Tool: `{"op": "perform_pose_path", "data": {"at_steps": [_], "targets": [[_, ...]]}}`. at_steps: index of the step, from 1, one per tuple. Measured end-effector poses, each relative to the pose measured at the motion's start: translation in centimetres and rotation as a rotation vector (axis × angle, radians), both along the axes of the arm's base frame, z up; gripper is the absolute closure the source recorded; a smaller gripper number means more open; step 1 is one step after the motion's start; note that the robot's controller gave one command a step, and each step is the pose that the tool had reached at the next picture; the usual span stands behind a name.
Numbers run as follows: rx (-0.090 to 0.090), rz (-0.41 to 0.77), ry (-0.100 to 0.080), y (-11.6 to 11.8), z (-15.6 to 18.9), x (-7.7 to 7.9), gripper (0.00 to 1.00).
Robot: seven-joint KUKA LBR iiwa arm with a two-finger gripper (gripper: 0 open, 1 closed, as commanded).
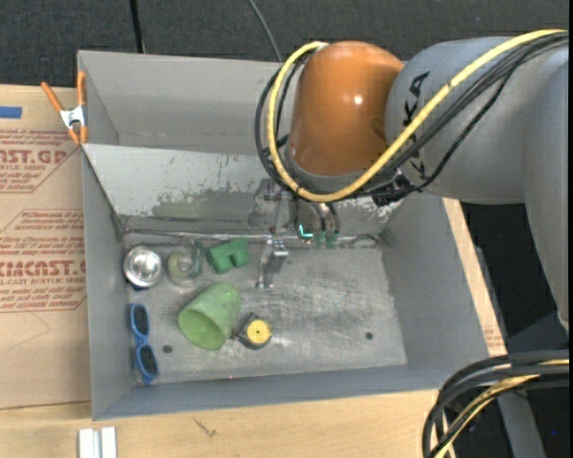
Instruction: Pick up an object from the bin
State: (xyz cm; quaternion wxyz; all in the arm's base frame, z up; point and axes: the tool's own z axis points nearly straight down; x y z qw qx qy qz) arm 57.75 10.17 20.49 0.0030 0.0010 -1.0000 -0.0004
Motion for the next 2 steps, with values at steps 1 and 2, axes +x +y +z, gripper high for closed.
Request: {"op": "perform_pose_path", "data": {"at_steps": [1,2], "targets": [[0.001,0.244,-0.012,2.51,-10.27,-0.14,0.0],[0.002,0.244,-0.008,2.51,-10.33,-0.24,1.0]]}}
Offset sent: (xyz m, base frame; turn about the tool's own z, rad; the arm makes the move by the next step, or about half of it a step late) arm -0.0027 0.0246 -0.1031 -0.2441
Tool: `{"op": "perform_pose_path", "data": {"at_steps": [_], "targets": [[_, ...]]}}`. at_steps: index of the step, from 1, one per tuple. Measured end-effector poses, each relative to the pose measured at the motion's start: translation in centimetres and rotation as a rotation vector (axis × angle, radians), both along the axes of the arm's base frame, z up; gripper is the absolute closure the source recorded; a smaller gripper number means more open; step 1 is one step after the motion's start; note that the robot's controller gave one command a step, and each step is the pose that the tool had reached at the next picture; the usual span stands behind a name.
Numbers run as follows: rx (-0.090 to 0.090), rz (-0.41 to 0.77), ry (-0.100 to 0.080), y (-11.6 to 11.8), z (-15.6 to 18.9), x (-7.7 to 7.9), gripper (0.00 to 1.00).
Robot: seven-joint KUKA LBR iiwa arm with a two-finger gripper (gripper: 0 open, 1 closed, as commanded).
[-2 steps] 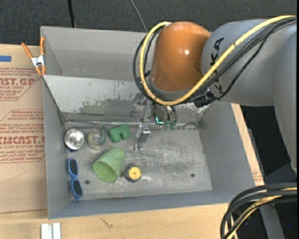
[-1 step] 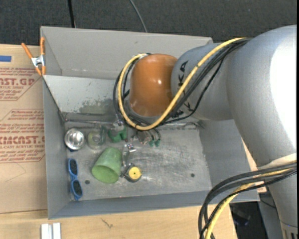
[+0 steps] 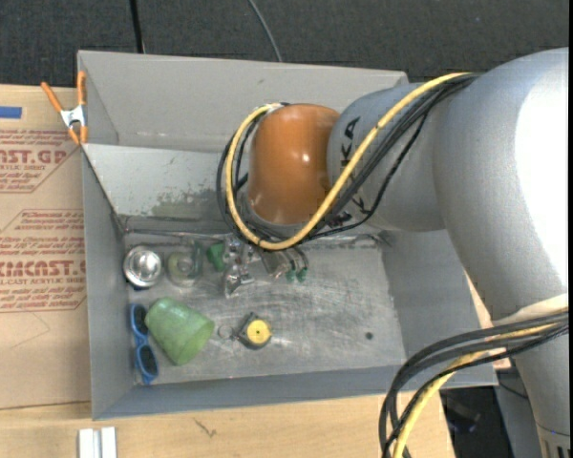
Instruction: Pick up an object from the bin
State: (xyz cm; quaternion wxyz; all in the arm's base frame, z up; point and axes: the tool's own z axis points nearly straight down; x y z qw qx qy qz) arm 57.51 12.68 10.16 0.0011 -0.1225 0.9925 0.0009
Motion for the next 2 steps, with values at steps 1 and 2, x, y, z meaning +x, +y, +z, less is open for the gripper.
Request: {"op": "perform_pose_path", "data": {"at_steps": [1,2], "targets": [[0.0,0.0,0.0,0.0,0.0,0.0,0.0],[-0.003,0.07,0.008,-4.3,1.8,-8.1,0.0]]}}
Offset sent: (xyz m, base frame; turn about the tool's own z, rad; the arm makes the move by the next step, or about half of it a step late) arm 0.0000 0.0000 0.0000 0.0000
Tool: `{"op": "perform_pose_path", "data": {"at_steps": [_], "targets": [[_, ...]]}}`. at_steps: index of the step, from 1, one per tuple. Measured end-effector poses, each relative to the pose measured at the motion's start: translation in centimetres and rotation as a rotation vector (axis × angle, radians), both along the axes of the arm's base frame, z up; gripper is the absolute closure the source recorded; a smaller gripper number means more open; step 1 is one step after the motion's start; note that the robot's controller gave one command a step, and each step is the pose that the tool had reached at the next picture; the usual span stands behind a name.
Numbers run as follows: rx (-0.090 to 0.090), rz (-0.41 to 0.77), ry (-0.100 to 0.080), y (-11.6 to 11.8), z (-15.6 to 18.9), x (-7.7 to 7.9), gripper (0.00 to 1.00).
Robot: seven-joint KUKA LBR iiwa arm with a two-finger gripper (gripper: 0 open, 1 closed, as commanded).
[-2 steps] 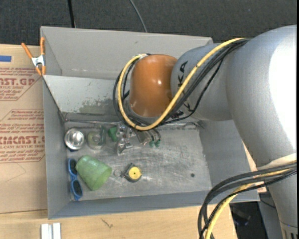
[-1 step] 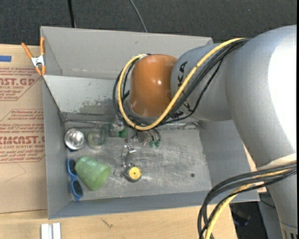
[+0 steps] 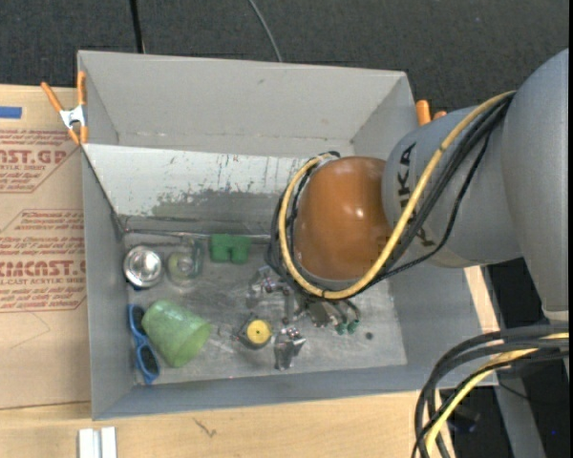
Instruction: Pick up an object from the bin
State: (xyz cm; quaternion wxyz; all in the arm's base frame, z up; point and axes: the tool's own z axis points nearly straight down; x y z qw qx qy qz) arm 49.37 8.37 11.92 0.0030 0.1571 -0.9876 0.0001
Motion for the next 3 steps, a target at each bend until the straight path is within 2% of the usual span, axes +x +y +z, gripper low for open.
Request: {"op": "perform_pose_path", "data": {"at_steps": [1,2,3], "targets": [[0.005,-0.012,-0.012,-0.3,-4.5,0.4,0.0],[0.006,-0.011,-0.017,-0.2,-4.2,0.6,1.0],[0.002,0.059,-0.015,-2.7,13.0,1.1,1.0]]}}
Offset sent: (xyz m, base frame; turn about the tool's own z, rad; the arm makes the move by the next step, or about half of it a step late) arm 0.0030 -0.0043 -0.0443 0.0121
